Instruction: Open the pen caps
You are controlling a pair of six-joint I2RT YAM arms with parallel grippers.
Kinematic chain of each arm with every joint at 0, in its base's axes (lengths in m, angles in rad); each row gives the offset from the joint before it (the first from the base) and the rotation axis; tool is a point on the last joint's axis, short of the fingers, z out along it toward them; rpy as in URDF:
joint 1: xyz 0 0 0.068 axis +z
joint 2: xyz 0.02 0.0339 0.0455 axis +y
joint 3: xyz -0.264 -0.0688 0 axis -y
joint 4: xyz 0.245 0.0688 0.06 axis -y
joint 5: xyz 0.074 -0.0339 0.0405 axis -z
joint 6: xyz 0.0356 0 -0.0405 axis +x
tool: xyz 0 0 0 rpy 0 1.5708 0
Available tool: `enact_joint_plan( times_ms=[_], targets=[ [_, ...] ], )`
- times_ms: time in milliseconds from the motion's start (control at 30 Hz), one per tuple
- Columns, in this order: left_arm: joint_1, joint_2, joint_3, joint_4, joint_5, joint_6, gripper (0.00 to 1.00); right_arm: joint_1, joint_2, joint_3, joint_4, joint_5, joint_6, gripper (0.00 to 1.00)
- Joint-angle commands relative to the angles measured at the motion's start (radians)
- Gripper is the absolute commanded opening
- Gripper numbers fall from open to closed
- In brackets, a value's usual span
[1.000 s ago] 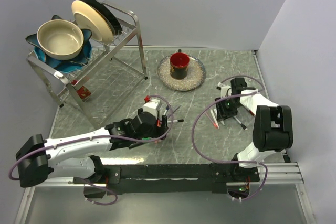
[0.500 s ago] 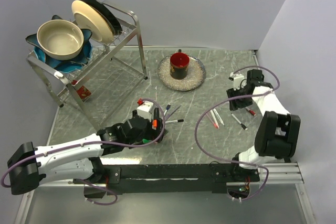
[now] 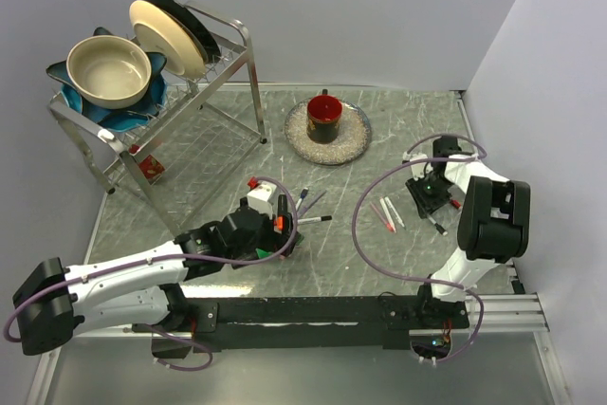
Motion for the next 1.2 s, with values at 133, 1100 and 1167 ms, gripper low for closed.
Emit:
enact_joint_plan(
  times_ms=[133,1100,1167],
  targets=[
    [0.022,-0.023,-0.027,0.117,0.111,-0.014,0.97,0.013,0.000,-0.056,0.049,0.034,-0.004,0.07],
    [0.059,0.401,0.139,0.732,0.473,-0.229,0.99,0.007,-0.618,-0.192,0.313,-0.854,0.712,0.00],
    [0.060,0.484,0.195,0.760,0.505,-0.258,0.99,0.005,-0.626,-0.223,0.359,-0.880,0.816,0.00]
  ],
)
